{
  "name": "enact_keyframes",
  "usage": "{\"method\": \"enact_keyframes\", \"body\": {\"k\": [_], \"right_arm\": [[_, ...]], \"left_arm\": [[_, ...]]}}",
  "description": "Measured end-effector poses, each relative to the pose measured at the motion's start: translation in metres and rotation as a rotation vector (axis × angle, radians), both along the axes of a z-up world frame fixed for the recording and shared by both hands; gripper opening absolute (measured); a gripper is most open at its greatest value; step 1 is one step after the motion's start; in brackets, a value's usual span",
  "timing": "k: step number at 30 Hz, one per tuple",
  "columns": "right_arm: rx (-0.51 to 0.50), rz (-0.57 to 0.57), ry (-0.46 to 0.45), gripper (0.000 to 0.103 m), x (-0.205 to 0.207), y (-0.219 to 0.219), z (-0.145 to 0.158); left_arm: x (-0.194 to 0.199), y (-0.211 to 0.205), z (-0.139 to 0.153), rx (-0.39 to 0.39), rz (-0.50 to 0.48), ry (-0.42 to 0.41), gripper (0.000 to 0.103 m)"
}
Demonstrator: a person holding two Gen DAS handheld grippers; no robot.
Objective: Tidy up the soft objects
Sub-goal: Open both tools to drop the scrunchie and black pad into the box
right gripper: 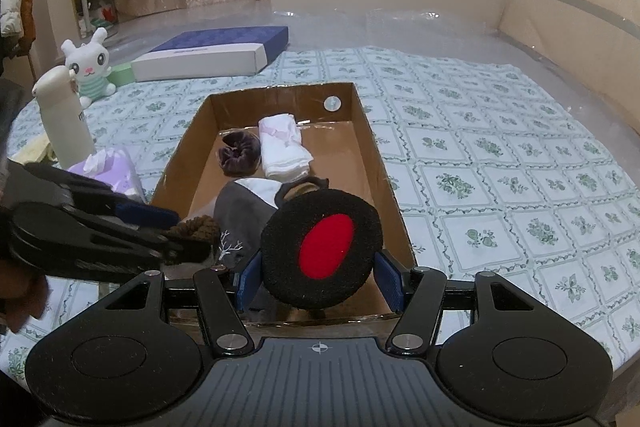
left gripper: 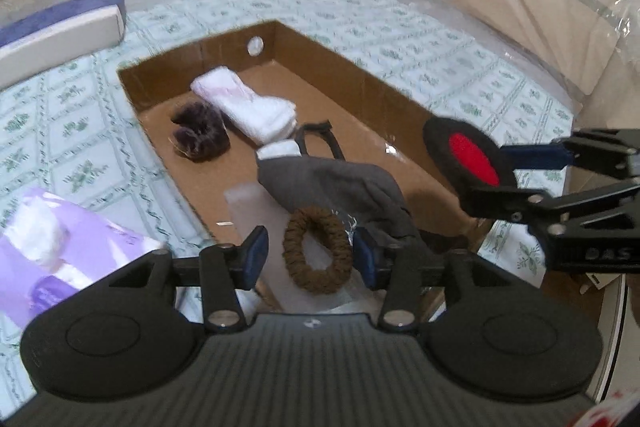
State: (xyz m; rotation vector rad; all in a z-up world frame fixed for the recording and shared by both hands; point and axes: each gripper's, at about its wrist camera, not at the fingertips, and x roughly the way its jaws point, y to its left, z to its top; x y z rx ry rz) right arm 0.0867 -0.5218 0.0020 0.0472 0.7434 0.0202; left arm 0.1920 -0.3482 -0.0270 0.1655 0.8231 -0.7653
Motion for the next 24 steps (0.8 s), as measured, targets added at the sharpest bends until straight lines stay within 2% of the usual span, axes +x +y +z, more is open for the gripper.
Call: {"method": "enact_keyframes", "body": {"k": [2,8,12,16,20,24], "right_arm": [[0.0,0.004,0.002,0.06,0.001,0.0,0.0],[0.03,0.045,-0.006,0.06,0.006,0.008,0.0],[0.034,0.11,-0.011,0.06,0.014,0.025,-0.002],[0.044,0.207,-0.003,0.06,0.028,0.044,-0.007],[0.043,0.316,0.06,0.06,0.046,0.057,-0.018],[0.051,0.362,0.159,0.06,0.067,0.059,-0.03]], "left_arm": [[-0.003,0.01,0.008,-0.007,0.011,-0.02,0.048],[-0.009,0.034,0.023,0.005,0.044,-0.069,0.048],[-0.009,0.043,0.028,0.027,0.065,-0.114,0.048],[-0.008,0.054,0.03,0.017,0.093,-0.128,0.048],[-0.007,0.061,0.03,0.01,0.105,-0.13,0.048],[-0.004,0.067,0.028,-0.004,0.123,-0.124,0.048]]}}
